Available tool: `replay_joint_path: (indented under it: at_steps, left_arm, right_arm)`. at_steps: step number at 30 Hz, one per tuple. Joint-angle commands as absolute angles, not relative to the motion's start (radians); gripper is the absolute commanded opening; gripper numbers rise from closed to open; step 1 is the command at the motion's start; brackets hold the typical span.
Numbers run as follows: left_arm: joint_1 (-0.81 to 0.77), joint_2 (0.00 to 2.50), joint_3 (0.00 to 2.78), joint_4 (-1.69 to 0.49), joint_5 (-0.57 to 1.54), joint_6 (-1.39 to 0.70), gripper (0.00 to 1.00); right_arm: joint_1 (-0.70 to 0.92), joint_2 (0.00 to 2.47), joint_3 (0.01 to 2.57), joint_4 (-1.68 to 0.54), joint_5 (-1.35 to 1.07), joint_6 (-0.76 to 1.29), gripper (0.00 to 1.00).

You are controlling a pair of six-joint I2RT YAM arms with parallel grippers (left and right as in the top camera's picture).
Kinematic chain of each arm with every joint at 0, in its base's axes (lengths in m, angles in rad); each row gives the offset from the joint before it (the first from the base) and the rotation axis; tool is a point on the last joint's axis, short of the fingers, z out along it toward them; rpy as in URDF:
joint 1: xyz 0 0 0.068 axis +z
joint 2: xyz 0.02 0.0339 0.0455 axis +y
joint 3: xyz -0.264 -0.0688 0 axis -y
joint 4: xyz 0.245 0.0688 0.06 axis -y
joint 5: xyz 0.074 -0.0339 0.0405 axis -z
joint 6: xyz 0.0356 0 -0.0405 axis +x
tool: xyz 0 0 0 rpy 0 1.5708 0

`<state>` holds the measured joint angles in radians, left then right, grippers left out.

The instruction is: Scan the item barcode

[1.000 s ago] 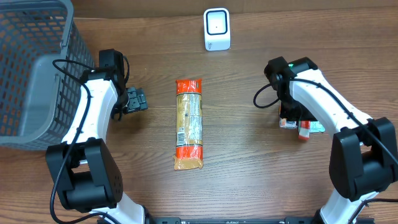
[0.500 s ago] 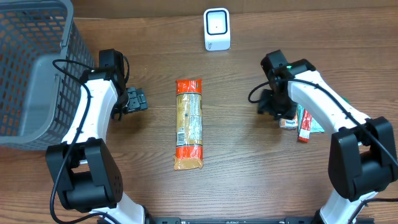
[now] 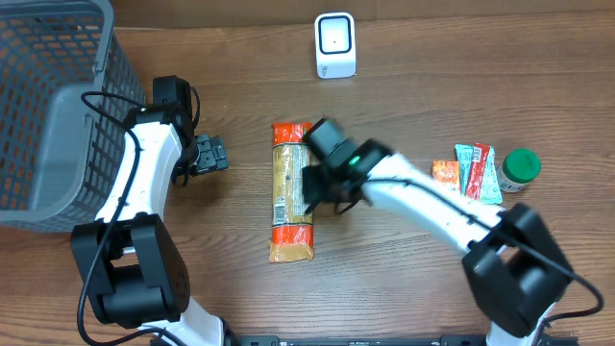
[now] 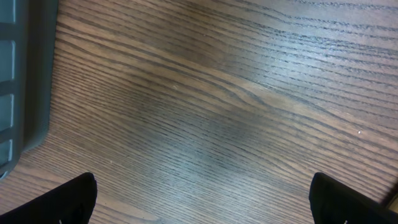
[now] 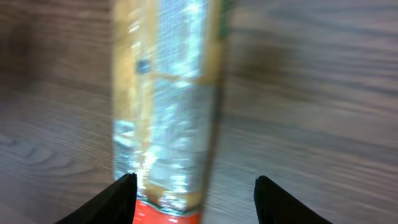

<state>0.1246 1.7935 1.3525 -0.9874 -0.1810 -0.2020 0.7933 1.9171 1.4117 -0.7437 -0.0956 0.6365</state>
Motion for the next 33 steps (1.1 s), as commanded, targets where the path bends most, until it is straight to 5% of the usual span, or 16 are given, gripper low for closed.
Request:
replay_joint_path:
  at_steps: [1,5,9,13,33]
  left_arm:
    - [0.124,1.773,1.357,-0.987,-0.191,-0.187,1.0]
    - [0.124,1.773,1.357,-0.987,-0.191,-0.187,1.0]
    - [0.124,1.773,1.357,-0.987,-0.191,-0.187,1.0]
    - [0.124,1.773,1.357,-0.987,-0.191,-0.187,1.0]
    - [0.115,1.773,1.357,-0.987,-0.191,-0.187,1.0]
  right_arm:
    - [0.89,1.954,1.408,-0.7,0.035,0.714,0.62]
    - [0.986,1.977,1.408,-0.627,0.036,0.713,0.56]
    - [1.047,1.996,1.408,-0.587,0.037,0.71,0.25]
    - [1.061,2.008,1.408,-0.589,0.036,0.71,0.13]
    - [1.053,2.011,1.407,-0.713,0.056,0.711,0.1]
